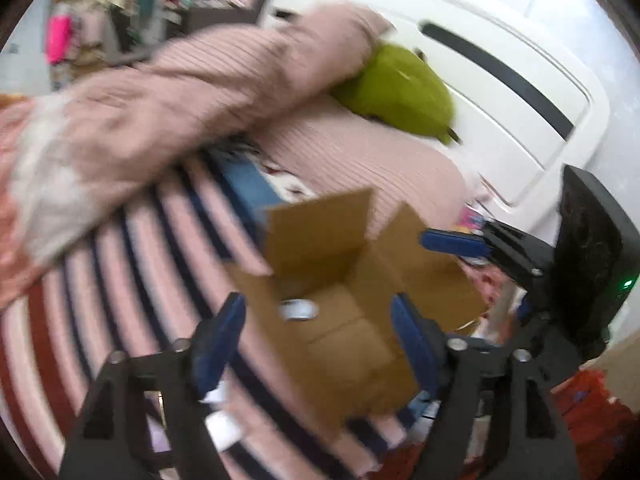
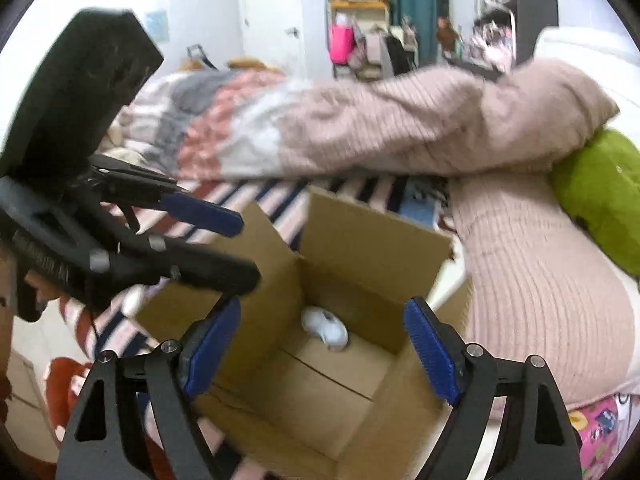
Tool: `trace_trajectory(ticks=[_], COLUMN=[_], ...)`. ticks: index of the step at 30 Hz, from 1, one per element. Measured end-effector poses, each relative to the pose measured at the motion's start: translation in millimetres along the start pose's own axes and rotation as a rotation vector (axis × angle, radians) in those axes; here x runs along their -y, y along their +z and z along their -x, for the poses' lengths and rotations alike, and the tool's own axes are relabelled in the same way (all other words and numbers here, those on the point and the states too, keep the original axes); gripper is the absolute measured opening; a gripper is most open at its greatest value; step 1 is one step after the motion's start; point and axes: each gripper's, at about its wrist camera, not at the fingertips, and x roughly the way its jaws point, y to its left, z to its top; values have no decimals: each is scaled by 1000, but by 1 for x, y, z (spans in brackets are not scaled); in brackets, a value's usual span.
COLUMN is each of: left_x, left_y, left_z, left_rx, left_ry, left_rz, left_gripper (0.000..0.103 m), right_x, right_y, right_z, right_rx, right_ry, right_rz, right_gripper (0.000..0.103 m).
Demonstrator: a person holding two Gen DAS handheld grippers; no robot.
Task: Organize rigid objects
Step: 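Move the open right gripper back over the remaining items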
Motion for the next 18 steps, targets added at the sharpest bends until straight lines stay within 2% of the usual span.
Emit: trace_trajectory(ticks=[4, 8, 13, 18], left_x=[-45, -89, -137, -172], left_y=[-34, -73, -142, -198], left_z=[51, 76, 93, 89], left_rx=[70, 99, 130, 117], left_ry=[149, 266, 389, 441], left_rz=[55, 146, 268, 363], left_gripper=[75, 75, 75, 75], right_x=[-40, -99, -175, -225], right_y=[16, 35, 43, 24], right_z=[9, -7, -54, -102], right_rx=[66, 72, 2, -122], right_ry=[97, 206, 324, 431], right_rz=[63, 157, 290, 365], right_gripper=[83, 83, 83, 83])
